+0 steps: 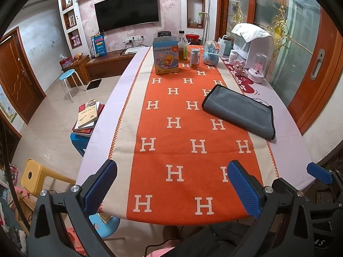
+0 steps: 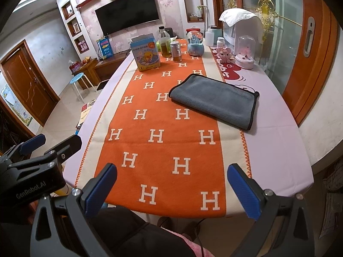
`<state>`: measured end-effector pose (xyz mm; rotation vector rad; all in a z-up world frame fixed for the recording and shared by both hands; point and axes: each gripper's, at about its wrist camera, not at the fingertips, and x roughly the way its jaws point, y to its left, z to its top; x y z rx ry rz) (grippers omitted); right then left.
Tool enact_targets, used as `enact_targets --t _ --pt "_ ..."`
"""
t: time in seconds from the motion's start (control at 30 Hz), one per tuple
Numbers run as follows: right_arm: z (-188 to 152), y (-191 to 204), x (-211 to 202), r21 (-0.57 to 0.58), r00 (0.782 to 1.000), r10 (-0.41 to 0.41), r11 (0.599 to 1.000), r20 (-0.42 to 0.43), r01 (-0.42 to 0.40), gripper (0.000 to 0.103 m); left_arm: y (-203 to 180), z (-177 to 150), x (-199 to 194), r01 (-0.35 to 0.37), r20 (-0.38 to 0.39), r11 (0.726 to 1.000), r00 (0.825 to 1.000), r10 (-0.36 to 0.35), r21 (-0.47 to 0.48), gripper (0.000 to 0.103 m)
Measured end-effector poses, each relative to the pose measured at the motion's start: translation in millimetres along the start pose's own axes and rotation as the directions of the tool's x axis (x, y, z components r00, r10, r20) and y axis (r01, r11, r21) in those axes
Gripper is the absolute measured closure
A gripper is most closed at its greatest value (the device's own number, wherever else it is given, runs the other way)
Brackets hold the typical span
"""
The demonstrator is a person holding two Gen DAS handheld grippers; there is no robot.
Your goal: Fold towel
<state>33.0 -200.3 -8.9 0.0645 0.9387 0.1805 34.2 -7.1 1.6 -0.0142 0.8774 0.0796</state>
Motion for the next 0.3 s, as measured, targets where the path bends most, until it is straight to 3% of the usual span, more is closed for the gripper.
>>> enact_targets --t 0.3 --pt "-1.7 1.9 0.0 0.000 1.000 -0.001 1.000 -0.002 0.001 0.000 0.3 -0.5 -0.1 0.000 -0.001 1.000 1.000 0.000 0.000 0.001"
